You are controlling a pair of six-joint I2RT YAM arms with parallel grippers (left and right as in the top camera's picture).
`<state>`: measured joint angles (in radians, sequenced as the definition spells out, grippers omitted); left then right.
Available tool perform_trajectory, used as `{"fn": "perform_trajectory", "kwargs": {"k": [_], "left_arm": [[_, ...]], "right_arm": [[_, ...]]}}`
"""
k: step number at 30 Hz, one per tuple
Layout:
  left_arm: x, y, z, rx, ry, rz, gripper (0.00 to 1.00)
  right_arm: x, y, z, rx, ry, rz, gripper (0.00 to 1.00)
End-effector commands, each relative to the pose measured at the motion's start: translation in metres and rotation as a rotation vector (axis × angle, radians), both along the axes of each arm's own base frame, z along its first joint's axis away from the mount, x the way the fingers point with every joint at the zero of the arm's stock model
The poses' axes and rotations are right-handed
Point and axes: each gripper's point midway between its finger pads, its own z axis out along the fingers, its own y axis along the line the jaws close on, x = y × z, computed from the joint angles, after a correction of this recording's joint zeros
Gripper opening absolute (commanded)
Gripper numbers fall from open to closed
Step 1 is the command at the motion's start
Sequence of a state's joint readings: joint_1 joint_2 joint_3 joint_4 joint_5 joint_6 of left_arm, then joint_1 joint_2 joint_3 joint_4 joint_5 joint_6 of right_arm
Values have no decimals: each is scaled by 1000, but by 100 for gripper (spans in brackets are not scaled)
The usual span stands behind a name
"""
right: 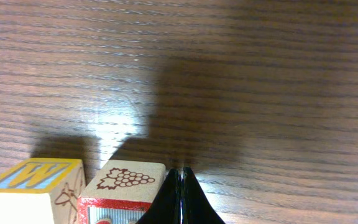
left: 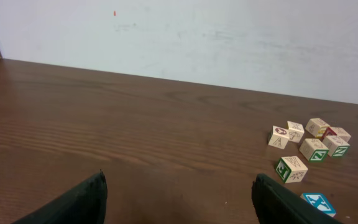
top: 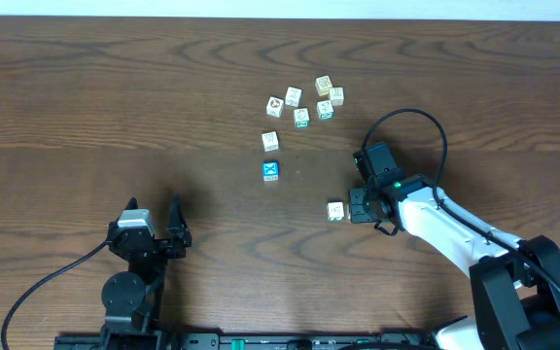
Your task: Lift 4 blocks
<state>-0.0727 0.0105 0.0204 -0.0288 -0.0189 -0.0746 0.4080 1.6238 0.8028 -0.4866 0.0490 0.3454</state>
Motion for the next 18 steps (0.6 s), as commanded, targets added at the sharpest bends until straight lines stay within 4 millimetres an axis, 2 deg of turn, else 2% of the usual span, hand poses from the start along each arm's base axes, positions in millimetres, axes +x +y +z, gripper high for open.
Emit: {"fn": "perform_trajectory", "kwargs": {"k": [1, 12, 18], "left_arm": [[-1, 7, -17, 7, 51, 36, 75], [-1, 7, -17, 7, 51, 36, 75], [-1, 7, -17, 6, 51, 36, 75]], "right_arm": [[-1, 7, 1, 31, 8, 38, 1], [-4, 14, 1, 71, 24, 48, 1], [-5, 14, 0, 85, 37, -20, 1]]}}
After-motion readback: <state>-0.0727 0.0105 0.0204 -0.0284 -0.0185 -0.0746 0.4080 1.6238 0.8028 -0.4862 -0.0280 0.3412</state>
